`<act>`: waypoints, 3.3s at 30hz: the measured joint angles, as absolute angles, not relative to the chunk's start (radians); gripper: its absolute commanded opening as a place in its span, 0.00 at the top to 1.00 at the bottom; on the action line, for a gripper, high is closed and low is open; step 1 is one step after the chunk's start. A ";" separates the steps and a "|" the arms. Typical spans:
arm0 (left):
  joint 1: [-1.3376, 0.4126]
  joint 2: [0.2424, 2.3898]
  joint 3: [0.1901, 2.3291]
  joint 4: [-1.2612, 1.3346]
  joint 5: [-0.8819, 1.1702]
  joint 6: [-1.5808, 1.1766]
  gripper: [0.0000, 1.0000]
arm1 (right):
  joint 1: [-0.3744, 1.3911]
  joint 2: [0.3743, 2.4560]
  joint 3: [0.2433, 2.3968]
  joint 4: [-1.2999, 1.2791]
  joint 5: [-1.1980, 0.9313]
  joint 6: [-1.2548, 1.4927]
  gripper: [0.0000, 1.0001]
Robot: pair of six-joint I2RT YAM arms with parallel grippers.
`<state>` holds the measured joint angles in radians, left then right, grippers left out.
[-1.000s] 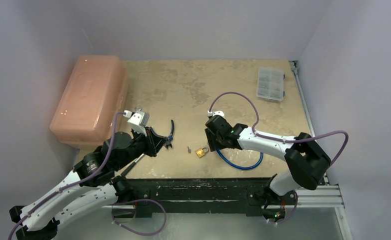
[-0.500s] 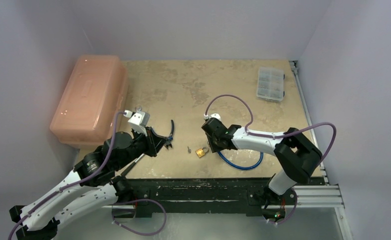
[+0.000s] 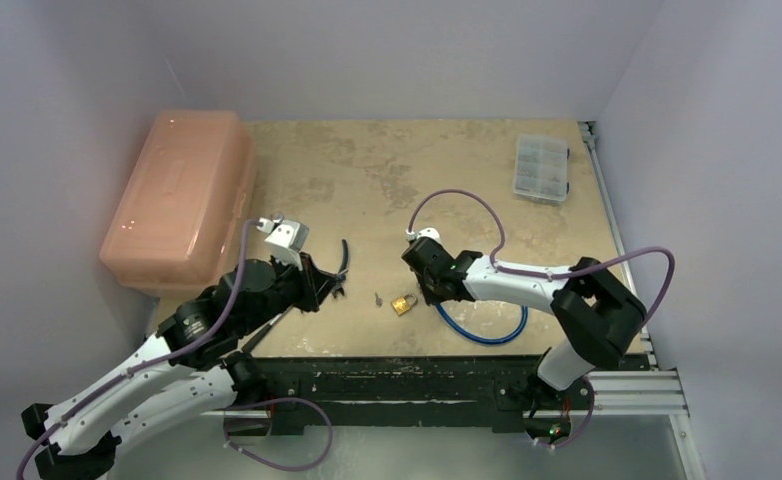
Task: Unlock with the key
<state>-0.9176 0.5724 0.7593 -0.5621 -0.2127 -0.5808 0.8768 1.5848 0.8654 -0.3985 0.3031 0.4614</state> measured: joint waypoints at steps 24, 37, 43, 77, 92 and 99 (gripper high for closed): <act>-0.918 0.711 0.630 -0.315 -0.115 -0.663 1.00 | 0.877 1.147 0.722 -0.371 0.189 0.551 1.00; -0.918 0.827 0.511 0.007 0.060 -0.740 1.00 | 0.877 1.018 0.672 -0.316 0.104 0.635 1.00; -0.918 0.886 0.511 0.108 0.073 -0.765 1.00 | 0.877 1.002 0.648 -0.291 0.086 0.671 1.00; -0.918 1.027 0.493 0.273 0.054 -0.831 1.00 | 0.877 0.990 0.635 -0.244 0.087 0.742 1.00; -0.918 1.058 0.493 0.276 0.040 -0.831 1.00 | 0.877 0.990 0.630 -0.234 0.087 0.741 1.00; -0.918 1.063 0.493 0.277 0.039 -0.831 1.00 | 0.877 0.990 0.630 -0.232 0.087 0.741 1.00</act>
<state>-0.9176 1.0630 0.4927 0.2771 0.0387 -0.8314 0.8772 0.9901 0.6296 -0.2321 0.0868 0.7414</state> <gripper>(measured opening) 0.049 0.061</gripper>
